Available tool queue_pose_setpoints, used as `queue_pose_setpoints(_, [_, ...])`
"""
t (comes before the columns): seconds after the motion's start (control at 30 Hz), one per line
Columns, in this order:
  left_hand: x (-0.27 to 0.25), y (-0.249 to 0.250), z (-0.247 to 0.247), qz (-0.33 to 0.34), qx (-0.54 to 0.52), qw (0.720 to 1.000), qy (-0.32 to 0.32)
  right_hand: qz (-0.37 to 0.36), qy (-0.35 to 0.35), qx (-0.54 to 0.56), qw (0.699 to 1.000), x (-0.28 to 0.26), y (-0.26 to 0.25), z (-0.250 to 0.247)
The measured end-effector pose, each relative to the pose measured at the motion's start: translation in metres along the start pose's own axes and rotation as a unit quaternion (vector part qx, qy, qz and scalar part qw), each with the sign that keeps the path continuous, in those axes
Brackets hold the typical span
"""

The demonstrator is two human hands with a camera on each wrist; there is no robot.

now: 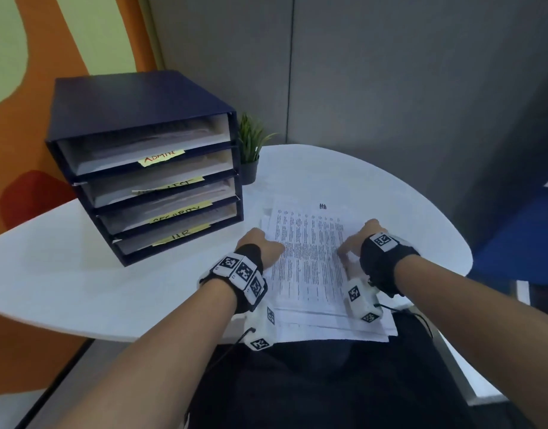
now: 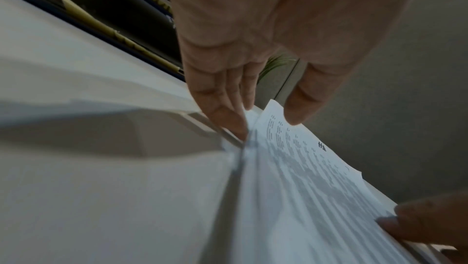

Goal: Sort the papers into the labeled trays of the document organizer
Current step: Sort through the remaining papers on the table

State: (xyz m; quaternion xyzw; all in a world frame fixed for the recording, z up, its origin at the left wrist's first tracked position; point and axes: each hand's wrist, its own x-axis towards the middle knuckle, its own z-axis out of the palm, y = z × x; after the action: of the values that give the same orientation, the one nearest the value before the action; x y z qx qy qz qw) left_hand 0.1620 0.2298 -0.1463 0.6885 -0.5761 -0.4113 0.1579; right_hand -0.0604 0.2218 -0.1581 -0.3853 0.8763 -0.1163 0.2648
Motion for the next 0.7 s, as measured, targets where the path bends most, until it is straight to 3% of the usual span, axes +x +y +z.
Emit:
queue_pose_setpoints(0.13, [0.003, -0.007, -0.003, -0.034, -0.072, 0.996, -0.033, -0.034, 0.000, -0.066, 0.997, -0.008, 0.002, 0.007])
queue_pose_setpoints(0.27, [0.006, -0.019, -0.006, -0.049, -0.059, 0.996, -0.046, -0.065, 0.017, -0.098, 0.993, -0.010, 0.005, 0.011])
queue_pose_setpoints(0.53, [0.009, -0.026, -0.010, -0.021, 0.069, 0.995, -0.068, -0.060, -0.003, 0.012, 0.998, -0.008, 0.011, 0.015])
queue_pose_setpoints(0.7, [0.014, -0.027, -0.008, 0.000, 0.053, 0.998, -0.040, -0.087, 0.000, 0.046, 0.995, -0.009, 0.007, 0.014])
